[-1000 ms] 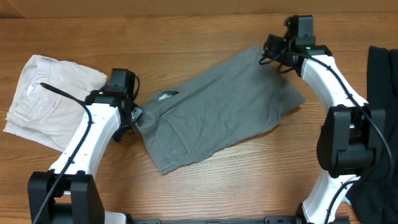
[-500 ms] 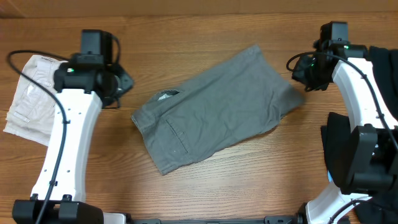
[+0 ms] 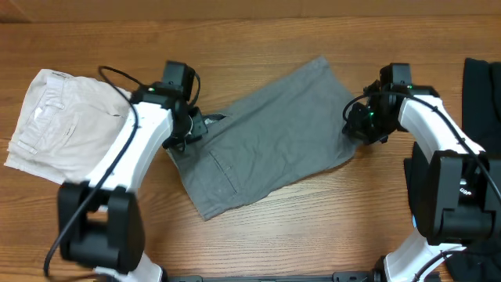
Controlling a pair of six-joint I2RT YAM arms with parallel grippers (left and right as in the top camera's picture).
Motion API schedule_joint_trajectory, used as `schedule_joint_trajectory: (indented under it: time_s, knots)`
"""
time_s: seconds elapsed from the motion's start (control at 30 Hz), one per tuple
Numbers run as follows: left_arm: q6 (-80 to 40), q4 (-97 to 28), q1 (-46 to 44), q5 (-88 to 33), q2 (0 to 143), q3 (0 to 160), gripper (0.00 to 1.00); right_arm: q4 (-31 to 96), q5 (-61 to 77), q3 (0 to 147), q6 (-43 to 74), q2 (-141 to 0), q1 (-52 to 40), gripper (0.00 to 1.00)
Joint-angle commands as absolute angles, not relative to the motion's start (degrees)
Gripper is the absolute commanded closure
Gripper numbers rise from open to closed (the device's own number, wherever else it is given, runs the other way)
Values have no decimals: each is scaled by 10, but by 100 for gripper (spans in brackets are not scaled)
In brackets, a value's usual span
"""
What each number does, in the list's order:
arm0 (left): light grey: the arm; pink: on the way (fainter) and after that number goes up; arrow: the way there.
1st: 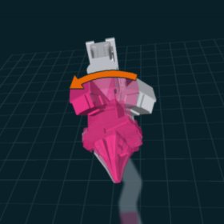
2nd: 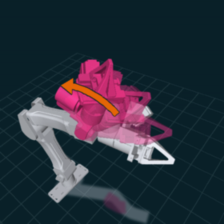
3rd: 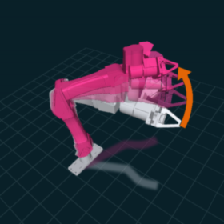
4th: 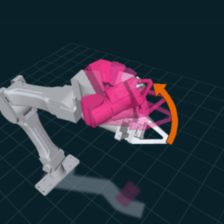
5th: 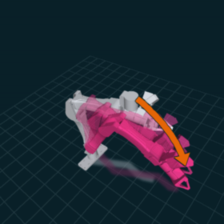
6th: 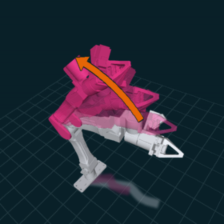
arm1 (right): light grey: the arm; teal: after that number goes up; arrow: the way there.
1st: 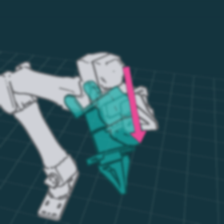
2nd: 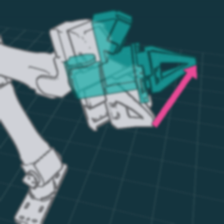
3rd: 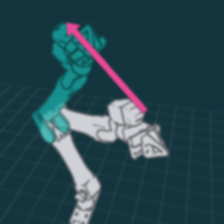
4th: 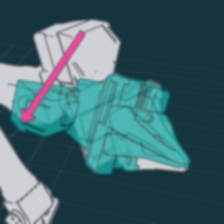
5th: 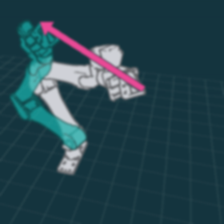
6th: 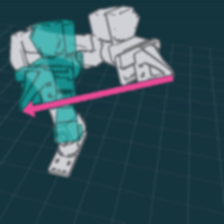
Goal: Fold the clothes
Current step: 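Release the shorts and reposition both grippers at the shorts' edges, then grasp the shorts' left and right edges and pull them taut flat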
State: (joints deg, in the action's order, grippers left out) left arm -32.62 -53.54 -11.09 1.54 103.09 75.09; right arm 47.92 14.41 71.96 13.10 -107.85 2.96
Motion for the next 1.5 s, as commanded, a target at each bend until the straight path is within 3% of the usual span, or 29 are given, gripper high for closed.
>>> schedule_joint_trajectory:
  time_s: [0.0, 0.23, 0.57, 0.83, 0.93, 1.1, 1.17, 1.23, 1.33, 1.37, 1.47]
  knots:
    - [-313, -512, -101, 92, 1075, 739, 80, 446, 39, 697, 180, -1074, 33, 76]
    - [-330, -471, -66, 90, 1142, 740, 82, 353, -8, 675, 176, -1074, 33, 74]
    - [-330, -418, -49, 68, 1144, 740, 70, 326, -2, 675, 160, -1075, 33, 74]
    - [-330, -374, -49, 30, 1144, 740, 71, 356, 11, 674, 146, -1075, 32, 68]
    - [-330, -370, -49, 29, 1144, 740, 72, 401, 11, 674, 146, -1075, 32, 54]
    - [-289, -404, -41, 30, 1144, 770, 74, 446, 11, 662, 150, -1075, 31, 54]
    - [-263, -461, -33, 33, 1142, 812, 68, 449, 9, 662, 150, -1075, 31, 50]
    - [-257, -540, -23, 30, 1142, 868, 56, 448, 9, 667, 150, -1074, 33, 43]
    - [-257, -681, -8, 10, 1142, 957, 5, 455, 9, 696, 150, -1071, 36, 37]
    - [-257, -729, -3, -6, 1142, 983, 0, 456, 9, 712, 150, -1070, 36, 32]
    - [-249, -803, 5, -42, 1142, 1011, 0, 452, 9, 743, 150, -1069, 36, 21]
